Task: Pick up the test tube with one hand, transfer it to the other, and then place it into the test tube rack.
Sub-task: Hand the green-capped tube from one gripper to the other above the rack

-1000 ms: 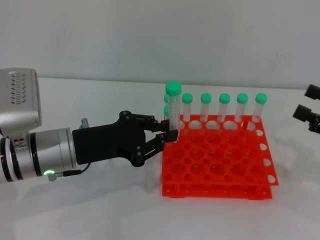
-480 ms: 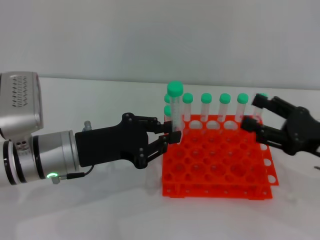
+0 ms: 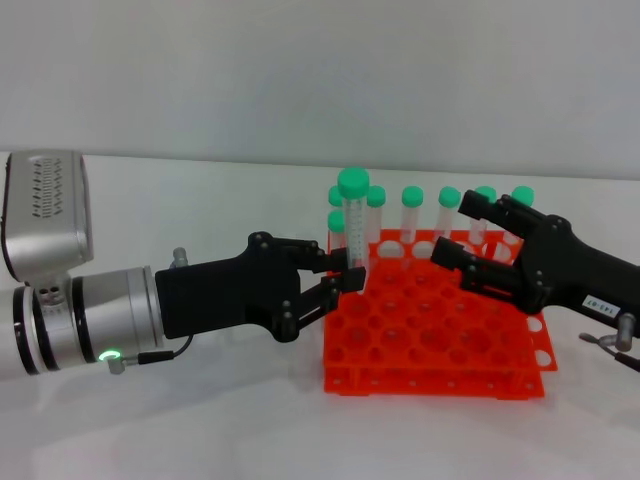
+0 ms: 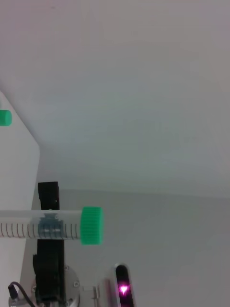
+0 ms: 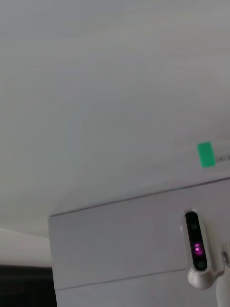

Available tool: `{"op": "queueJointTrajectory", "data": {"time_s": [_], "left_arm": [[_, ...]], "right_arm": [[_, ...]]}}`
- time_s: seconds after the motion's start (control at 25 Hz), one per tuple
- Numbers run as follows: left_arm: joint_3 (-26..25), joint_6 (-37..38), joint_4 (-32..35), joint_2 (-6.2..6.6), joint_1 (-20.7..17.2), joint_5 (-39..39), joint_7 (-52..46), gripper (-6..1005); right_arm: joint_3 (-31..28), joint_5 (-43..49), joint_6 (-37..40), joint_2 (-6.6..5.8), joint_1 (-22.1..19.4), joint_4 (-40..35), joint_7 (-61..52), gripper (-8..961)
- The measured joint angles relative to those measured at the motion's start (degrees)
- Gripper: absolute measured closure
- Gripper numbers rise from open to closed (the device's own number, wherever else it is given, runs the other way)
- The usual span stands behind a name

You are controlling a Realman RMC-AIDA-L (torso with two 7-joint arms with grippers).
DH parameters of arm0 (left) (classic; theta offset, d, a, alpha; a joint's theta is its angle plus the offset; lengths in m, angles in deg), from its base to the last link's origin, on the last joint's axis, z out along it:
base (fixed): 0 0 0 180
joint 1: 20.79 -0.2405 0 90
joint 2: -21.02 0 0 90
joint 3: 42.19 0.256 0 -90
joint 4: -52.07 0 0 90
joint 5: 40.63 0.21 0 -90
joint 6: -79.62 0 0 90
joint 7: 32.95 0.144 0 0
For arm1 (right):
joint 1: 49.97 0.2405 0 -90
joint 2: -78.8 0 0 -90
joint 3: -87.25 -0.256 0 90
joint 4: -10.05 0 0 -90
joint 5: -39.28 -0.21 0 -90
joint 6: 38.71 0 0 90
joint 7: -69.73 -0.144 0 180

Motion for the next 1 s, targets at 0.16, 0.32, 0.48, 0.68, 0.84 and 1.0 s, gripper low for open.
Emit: {"op": "queueJointTrajectory", "data": {"time_s": [0.16, 0.32, 0.48, 0.68, 0.84, 1.0], "left_arm": [[-0.03, -0.13, -0.92, 0.0, 0.14, 0.01, 0.01, 802], [-0.14, -0.31, -1.96, 0.0, 0.65, 0.17, 0.07, 802], [-0.02, -0.88, -2.26, 0.0, 0.8, 0.3, 0.11, 802], [0.04, -0.96, -3.01, 0.0, 1.17, 0.44, 0.13, 801], [0.14, -0.97, -3.73, 0.0, 1.46, 0.53, 0.19, 801], [0.26, -1.33, -3.95, 0.0, 1.61, 0.74, 0.22, 801]], "right_arm": [[0.85, 1.04, -0.36, 0.73, 0.28, -1.06, 0.09, 106], [1.46, 2.77, -0.36, 1.3, 0.9, -2.36, -0.07, 113], [2.54, 3.0, -0.65, 1.57, 2.3, -2.7, -0.27, 119], [3.22, 2.9, -2.7, 1.99, 3.42, -2.77, -0.35, 126], [4.14, 2.75, -3.86, 2.23, 4.46, -2.84, -0.37, 133], [4.91, 2.49, -4.72, 2.29, 5.38, -2.9, -0.4, 139]]}}
